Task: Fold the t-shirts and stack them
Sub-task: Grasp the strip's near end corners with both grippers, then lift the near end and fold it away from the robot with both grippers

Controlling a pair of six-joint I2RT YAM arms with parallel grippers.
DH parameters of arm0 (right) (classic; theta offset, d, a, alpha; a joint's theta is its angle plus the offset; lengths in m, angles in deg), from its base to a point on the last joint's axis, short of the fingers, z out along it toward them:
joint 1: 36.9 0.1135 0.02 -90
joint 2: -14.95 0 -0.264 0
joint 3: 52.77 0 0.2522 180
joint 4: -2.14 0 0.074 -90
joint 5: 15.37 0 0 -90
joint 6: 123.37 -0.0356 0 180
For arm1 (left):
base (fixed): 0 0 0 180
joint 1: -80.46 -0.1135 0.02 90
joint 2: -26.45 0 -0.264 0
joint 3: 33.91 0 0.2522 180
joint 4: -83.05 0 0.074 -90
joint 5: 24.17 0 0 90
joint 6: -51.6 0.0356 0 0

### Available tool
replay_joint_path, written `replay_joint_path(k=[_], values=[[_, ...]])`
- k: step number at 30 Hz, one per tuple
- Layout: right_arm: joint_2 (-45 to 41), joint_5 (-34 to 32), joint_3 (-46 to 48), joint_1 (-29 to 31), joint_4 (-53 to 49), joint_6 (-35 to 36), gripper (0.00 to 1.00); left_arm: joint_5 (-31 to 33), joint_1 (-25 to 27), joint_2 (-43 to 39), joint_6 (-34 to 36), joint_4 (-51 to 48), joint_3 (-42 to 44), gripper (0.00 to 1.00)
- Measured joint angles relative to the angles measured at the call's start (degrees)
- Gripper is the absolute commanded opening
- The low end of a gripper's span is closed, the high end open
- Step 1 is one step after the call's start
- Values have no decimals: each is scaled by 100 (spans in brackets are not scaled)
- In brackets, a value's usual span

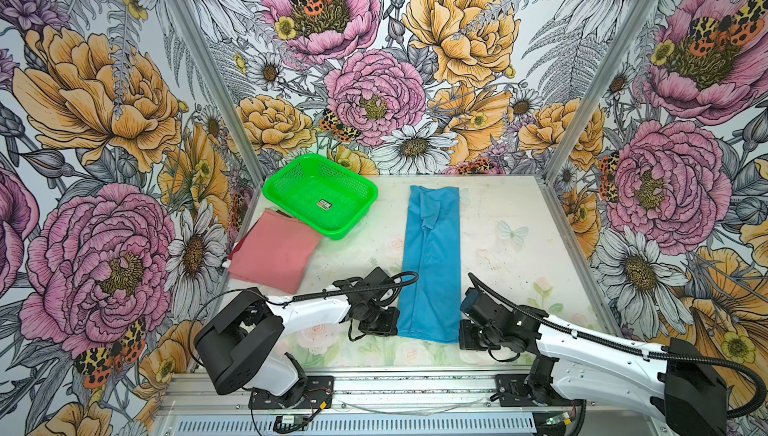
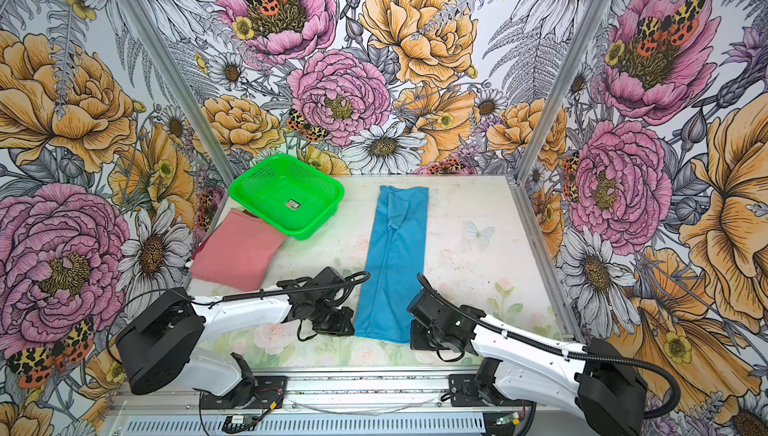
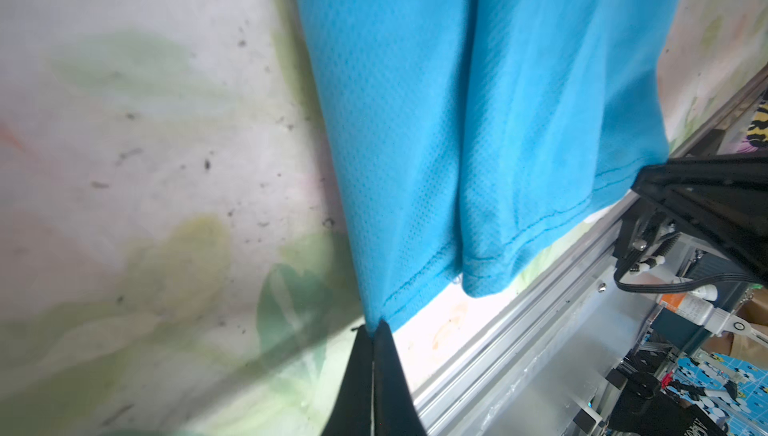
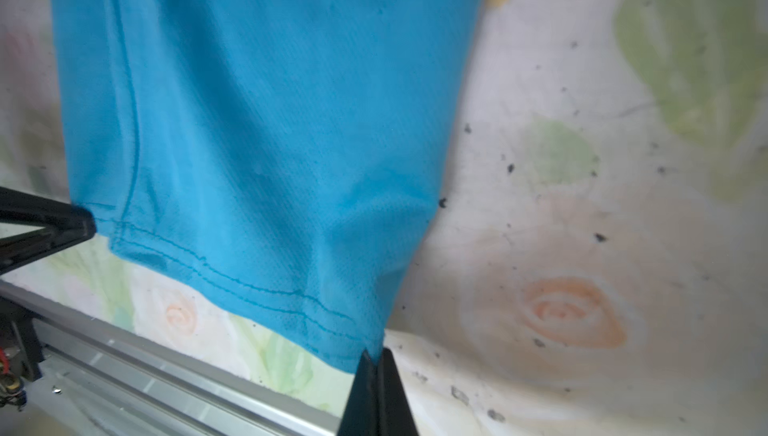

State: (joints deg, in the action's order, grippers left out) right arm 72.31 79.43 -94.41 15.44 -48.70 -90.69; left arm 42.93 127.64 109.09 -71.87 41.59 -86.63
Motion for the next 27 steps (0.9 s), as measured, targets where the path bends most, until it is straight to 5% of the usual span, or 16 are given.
replay_joint_path(k=[10, 18, 27], values=[[444, 46, -962, -1545, 13, 553, 0, -245, -953, 483, 678, -201, -1698, 0], [2374, 168, -2483, -2929, 186, 1526, 0, -380, -1622, 2098, 1130, -210, -3532, 0], [4461, 614, -3980, -3665, 354, 2177, 0, -514, -2006, 3718, 1314, -431, -5248, 0]])
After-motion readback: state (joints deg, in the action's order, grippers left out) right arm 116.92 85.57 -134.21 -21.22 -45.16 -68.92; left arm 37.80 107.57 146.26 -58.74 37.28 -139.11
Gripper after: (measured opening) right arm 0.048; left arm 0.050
